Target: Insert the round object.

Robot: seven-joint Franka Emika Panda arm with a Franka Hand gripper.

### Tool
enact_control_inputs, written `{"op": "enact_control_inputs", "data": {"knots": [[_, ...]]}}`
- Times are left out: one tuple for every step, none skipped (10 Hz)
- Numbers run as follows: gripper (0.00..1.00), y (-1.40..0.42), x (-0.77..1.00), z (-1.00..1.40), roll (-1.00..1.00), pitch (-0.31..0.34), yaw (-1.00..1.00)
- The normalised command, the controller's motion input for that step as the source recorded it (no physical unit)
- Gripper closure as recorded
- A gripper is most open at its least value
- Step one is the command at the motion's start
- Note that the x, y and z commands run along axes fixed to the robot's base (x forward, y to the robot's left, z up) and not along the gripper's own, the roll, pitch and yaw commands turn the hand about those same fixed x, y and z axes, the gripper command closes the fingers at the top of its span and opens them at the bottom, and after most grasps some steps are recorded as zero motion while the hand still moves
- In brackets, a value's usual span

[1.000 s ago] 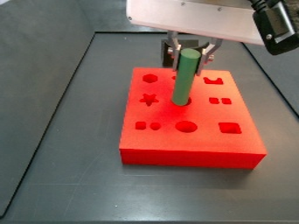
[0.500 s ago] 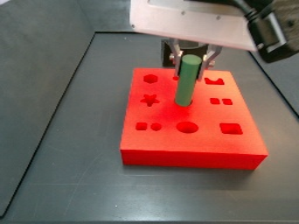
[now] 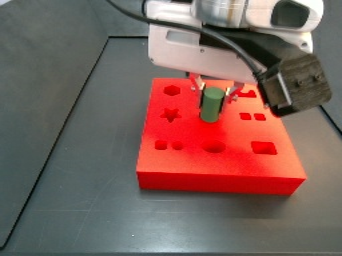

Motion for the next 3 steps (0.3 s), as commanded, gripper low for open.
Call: {"op": "enact_control_inputs", "data": {"knots": [[1.0,-0.04,0.01,-0.62,0.11,-0.123,-0.02],[1.0,-0.04,0.01,-0.23,0.07,0.0,0.0],[1.0,0.0,0.0,0.0,0.0,0.0,0.0]]}}
